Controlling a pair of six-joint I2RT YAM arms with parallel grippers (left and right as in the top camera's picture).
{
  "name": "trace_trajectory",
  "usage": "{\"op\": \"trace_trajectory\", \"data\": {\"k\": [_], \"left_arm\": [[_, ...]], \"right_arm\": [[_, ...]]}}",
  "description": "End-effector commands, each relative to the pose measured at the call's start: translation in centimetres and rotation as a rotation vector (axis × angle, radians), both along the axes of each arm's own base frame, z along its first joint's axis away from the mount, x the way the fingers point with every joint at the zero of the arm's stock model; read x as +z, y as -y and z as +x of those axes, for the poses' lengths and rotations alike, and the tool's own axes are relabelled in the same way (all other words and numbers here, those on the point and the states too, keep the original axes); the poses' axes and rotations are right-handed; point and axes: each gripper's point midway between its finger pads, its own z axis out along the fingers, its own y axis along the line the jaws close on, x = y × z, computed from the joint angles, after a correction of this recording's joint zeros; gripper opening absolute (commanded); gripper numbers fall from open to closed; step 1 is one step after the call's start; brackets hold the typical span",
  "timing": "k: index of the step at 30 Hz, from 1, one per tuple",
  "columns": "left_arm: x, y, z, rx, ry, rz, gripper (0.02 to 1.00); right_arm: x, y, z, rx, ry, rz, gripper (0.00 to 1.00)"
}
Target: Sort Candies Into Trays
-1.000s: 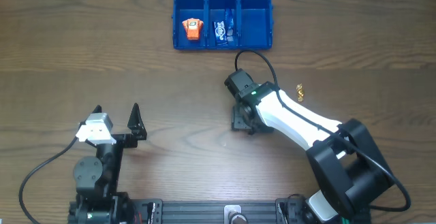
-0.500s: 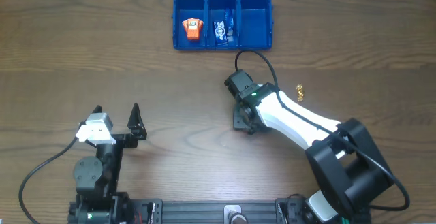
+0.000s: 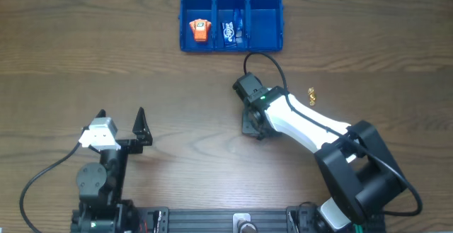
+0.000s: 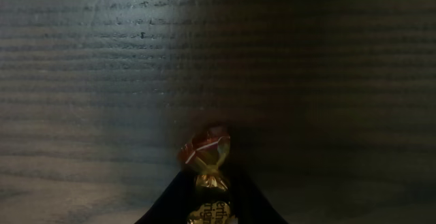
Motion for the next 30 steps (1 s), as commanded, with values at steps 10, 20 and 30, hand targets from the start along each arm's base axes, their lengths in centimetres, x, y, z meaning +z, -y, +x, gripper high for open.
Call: {"op": "trace_trajectory", "data": {"k": [10,20,30], "left_arm": [[-1.5,0.2,-0.1,-0.016,-0.046,0.013,0.998],[-1.5,0.2,-0.1,-0.016,-0.046,0.013,0.998],[-1.6,0.2,-0.1,-0.016,-0.046,0.013,0.998]], "right_arm": [[10.3,-1.7,5.2,0.092,0.309,0.082,0.161],[22.2,2.1,22.2,0.015,0.588,-0.044,0.161],[14.5,4.0,27.6,-0.023,0.496,-0.065,0.161]]}}
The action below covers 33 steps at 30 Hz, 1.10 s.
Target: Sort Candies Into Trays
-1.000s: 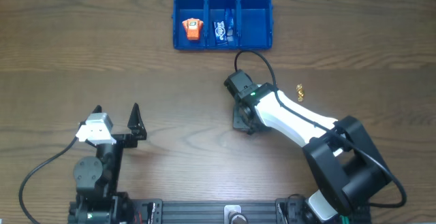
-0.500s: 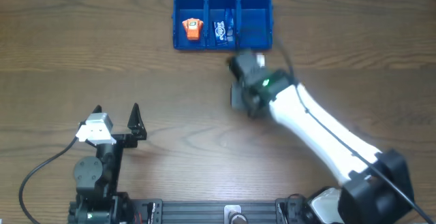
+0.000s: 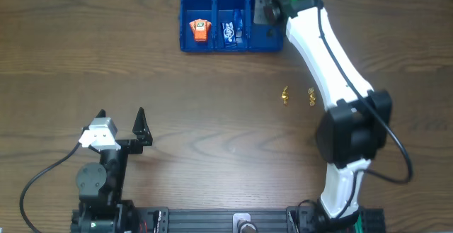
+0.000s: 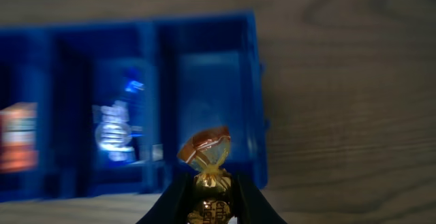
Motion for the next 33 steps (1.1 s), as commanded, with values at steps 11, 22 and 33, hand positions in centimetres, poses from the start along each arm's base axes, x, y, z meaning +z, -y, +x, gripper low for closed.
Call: {"op": "trace_trajectory", "data": {"k": [11,22,33], "left_arm": [[-1.6,0.2,-0.1,-0.016,-0.047,0.013,0.998],[-1.6,0.2,-0.1,-0.016,-0.047,0.013,0.998],[-1.6,0.2,-0.1,-0.016,-0.047,0.013,0.998]], "right_arm": [[-3.2,0.0,1.9,0.015,-0.017,-0.004,0.163],[-3.7,-0.7,2.1,0.048,-0.010,-0.015,0.568],[-2.4,0.7,-3.4,0.059,0.040,0.001,0.581]]}}
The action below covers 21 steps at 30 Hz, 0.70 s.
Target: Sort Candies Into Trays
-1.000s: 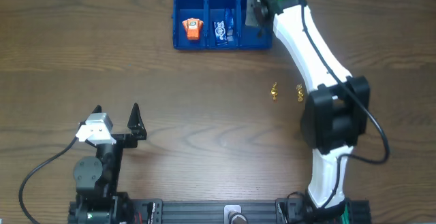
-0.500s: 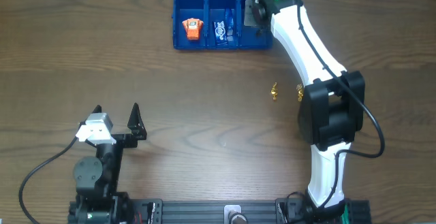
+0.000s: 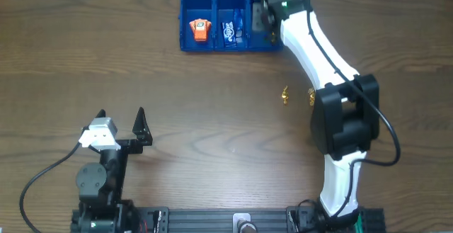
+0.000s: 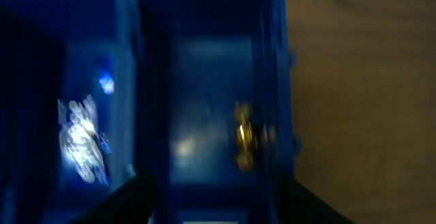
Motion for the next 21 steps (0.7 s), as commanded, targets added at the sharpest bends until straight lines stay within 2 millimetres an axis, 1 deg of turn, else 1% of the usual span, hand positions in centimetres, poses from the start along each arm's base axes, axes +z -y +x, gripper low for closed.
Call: {"op": "trace_trajectory", "data": {"k": [1,3,4,5,6,7,9,12,14,15,21], "left_arm": [[-1.6,0.2,-0.1,-0.016,-0.047,0.013,0.998],[-1.6,0.2,-0.1,-0.016,-0.047,0.013,0.998],[-1.6,0.2,-0.1,-0.016,-0.047,0.013,0.998],[-1.6,0.2,-0.1,-0.016,-0.047,0.013,0.996],[-1.6,0.2,-0.1,-0.016,-0.047,0.013,0.998],[-1.6,0.2,-0.1,-0.016,-0.047,0.013,0.998],[-1.6,0.2,-0.1,-0.016,-0.047,0.013,0.998],[-1.6,0.2,-0.1,-0.016,-0.047,0.013,0.998],[-1.6,0.2,-0.1,-0.016,-0.047,0.013,0.998],[-1.6,0.2,-0.1,-0.016,-0.047,0.013,0.998],[-1.6,0.2,-0.1,-0.016,-0.047,0.013,0.996]], "right_arm": [[3.0,1.2,-5.0,0.021,0.055,0.013,0.581],[2.9,1.5,-7.9,0.034,0.050,0.041,0.584],[2.6,1.7,-9.5,0.045,0.040,0.055,0.590],[2.1,2.0,-10.8,0.043,0.027,0.065,0.590],[1.3,2.3,-12.2,0.029,0.005,0.074,0.592],[0.7,2.6,-12.9,0.020,-0.011,0.076,0.592],[-1.5,3.1,-15.0,0.011,-0.075,0.074,0.592],[-3.6,3.3,-16.3,0.014,-0.136,0.068,0.592],[-4.7,3.5,-16.8,0.011,-0.160,0.057,0.592],[-5.5,3.8,-17.0,0.004,-0.178,0.051,0.590],[-8.2,4.6,-17.0,-0.022,-0.242,0.033,0.588]]}}
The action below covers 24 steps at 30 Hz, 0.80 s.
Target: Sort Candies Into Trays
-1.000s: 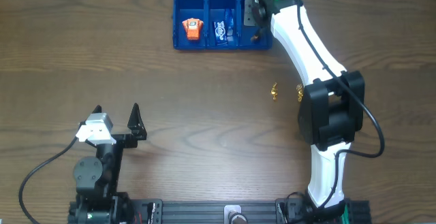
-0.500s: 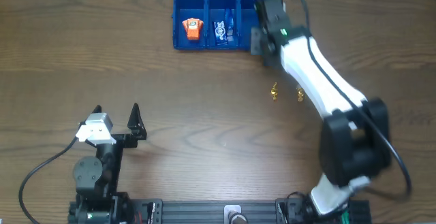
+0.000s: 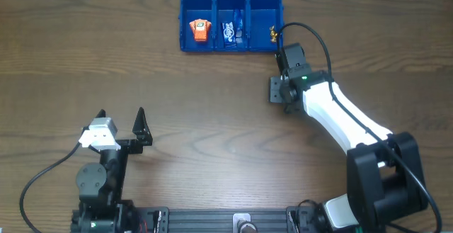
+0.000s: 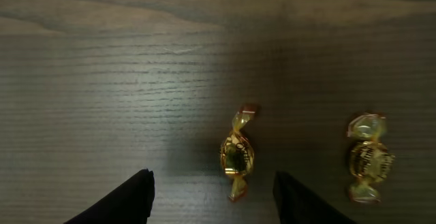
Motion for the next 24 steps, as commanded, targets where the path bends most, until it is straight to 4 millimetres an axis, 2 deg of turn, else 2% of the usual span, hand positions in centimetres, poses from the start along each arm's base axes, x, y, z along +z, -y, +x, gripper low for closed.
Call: {"op": "trace_trajectory", "data": {"k": [1,8,13,19,24], "left_arm": [[-1.6,0.2,-0.1,-0.016,-0.047,0.013,0.996],[-1.6,0.2,-0.1,-0.016,-0.047,0.013,0.998],[-1.6,0.2,-0.1,-0.016,-0.047,0.013,0.996],[-1.6,0.2,-0.1,-0.016,-0.047,0.013,0.998],[-1.6,0.2,-0.1,-0.016,-0.047,0.013,0.996]], "right_arm": [[-2.3,1.1,0.3,-0.042,-0.048,-0.010,0.586],[-3.6,1.8,0.4,-0.061,-0.073,-0.017,0.577],[-4.2,1.8,0.4,-0.061,-0.082,-0.019,0.531],[-4.3,1.8,0.4,-0.061,-0.083,-0.019,0.472],[-4.3,1.7,0.6,-0.061,-0.077,-0.018,0.461]]}}
